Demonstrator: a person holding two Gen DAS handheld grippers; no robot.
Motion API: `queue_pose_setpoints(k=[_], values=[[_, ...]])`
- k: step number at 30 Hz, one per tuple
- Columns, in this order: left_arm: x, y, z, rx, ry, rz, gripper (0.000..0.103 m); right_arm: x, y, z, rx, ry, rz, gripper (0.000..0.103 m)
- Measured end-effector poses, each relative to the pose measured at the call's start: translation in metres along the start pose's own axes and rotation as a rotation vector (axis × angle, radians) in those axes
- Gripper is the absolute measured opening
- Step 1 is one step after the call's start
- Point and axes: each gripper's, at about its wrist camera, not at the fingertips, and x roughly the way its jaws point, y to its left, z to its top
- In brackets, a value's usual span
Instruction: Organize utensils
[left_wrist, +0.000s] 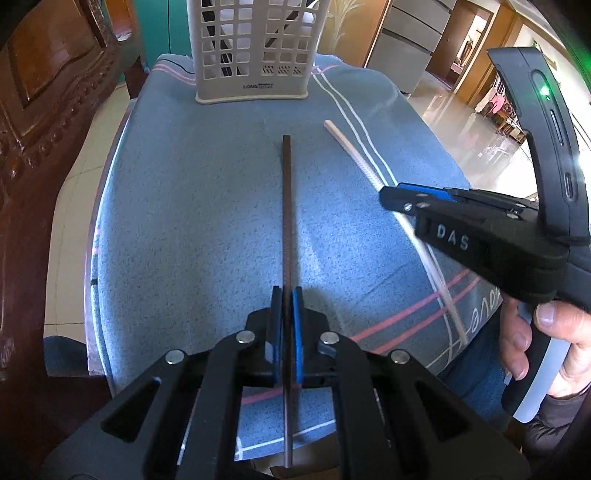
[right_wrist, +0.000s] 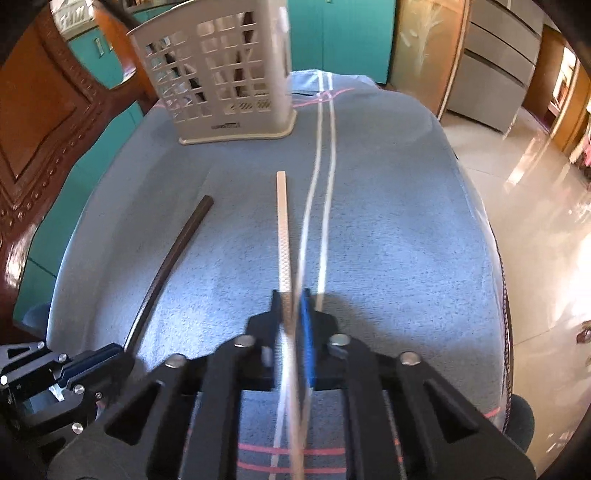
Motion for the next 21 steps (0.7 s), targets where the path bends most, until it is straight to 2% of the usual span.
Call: queue_pose_setpoints(k=[4, 9, 21], values=[[-0.002, -0.002, 0.000, -0.001, -0.010, 0.009, 0.006, -0.002, -0.014, 0.001, 0.074, -0.007, 0.012, 0.006], [-0.023, -0.003, 0.008, 0.004, -0.115, 0.024, 0.006, -0.010, -0.022, 0.001, 0.085, -0.020, 0.019, 0.006], [-0.013, -0.002, 0.014, -0.003, -0.069, 0.027, 0.007, -0.013, -0.020, -0.001, 0.068, -0.031, 0.046, 0.006]])
